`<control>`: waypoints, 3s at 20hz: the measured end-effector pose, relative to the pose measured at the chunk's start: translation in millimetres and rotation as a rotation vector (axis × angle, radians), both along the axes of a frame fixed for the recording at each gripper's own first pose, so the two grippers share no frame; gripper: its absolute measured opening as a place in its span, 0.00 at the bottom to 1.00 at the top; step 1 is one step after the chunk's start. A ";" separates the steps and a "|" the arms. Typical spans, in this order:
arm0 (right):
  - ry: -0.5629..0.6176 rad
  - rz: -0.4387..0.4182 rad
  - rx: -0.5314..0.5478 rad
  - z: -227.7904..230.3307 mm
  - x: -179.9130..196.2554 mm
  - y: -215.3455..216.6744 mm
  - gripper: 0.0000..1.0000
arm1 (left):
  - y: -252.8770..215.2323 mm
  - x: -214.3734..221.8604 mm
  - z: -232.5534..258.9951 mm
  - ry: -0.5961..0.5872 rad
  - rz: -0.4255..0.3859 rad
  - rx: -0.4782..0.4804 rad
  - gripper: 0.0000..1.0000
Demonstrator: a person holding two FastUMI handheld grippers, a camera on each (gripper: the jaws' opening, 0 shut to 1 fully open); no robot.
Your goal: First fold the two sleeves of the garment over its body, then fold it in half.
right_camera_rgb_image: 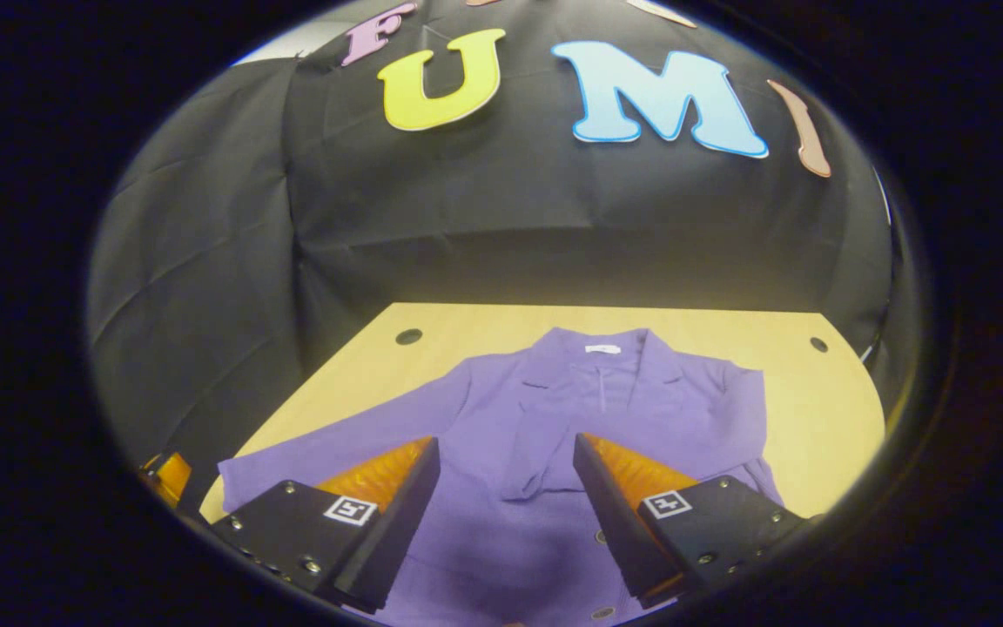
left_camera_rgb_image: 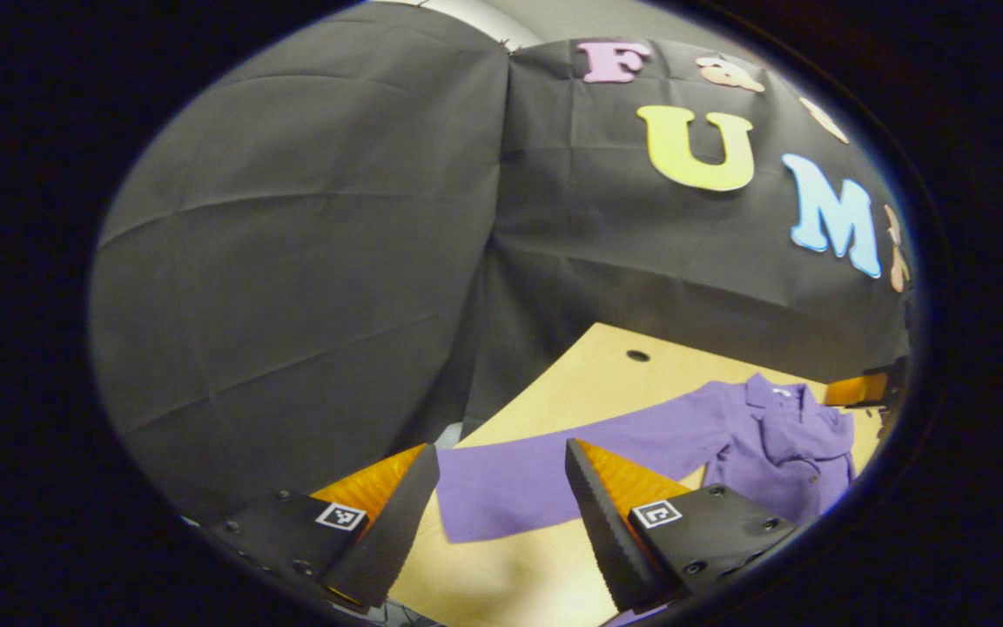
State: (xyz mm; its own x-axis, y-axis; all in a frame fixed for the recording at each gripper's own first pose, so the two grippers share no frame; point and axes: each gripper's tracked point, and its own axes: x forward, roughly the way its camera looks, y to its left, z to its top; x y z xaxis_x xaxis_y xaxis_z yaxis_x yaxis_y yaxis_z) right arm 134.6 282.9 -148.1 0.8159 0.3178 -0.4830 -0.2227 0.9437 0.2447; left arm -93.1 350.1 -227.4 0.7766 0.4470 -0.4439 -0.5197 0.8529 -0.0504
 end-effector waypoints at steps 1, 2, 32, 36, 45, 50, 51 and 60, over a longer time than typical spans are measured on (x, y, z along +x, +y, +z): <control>-0.003 0.002 -0.004 1.8 -8.2 -2.0 0.95 | 3.7 -0.9 -13.0 0.024 0.011 -0.012 0.93; -0.008 0.007 -0.010 3.4 -15.0 -4.6 0.95 | 6.6 -1.6 -25.1 0.046 0.021 -0.025 0.93; 0.064 0.052 0.018 -20.7 -79.6 -56.1 0.95 | 14.3 22.2 -121.6 0.249 0.117 -0.100 0.12; 0.079 0.014 0.036 -26.6 -79.8 -76.8 0.95 | 14.6 25.5 -116.8 0.266 0.086 -0.094 0.06; 0.099 -0.038 0.050 -36.7 -89.2 -116.1 0.95 | -40.9 84.2 -33.5 0.083 0.013 -0.087 0.06; 0.083 -0.057 0.057 -36.3 -90.6 -135.6 0.95 | -123.2 139.8 4.4 0.021 -0.154 -0.060 0.06; 0.081 -0.063 0.061 -36.8 -92.6 -139.3 0.95 | -143.6 153.9 12.9 0.008 -0.198 -0.056 0.07; 0.098 -0.157 0.046 -58.1 -116.0 -199.2 0.95 | -315.5 235.6 51.4 -0.059 -0.526 0.001 0.06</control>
State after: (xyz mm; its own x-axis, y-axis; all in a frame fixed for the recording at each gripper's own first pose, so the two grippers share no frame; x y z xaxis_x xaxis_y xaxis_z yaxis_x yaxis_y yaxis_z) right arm 18.6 83.7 -206.1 0.8067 0.2138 -0.5509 -0.0466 0.9524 0.3013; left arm 142.5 34.6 -176.0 0.9198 -0.0091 -0.3924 -0.0183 0.9977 -0.0659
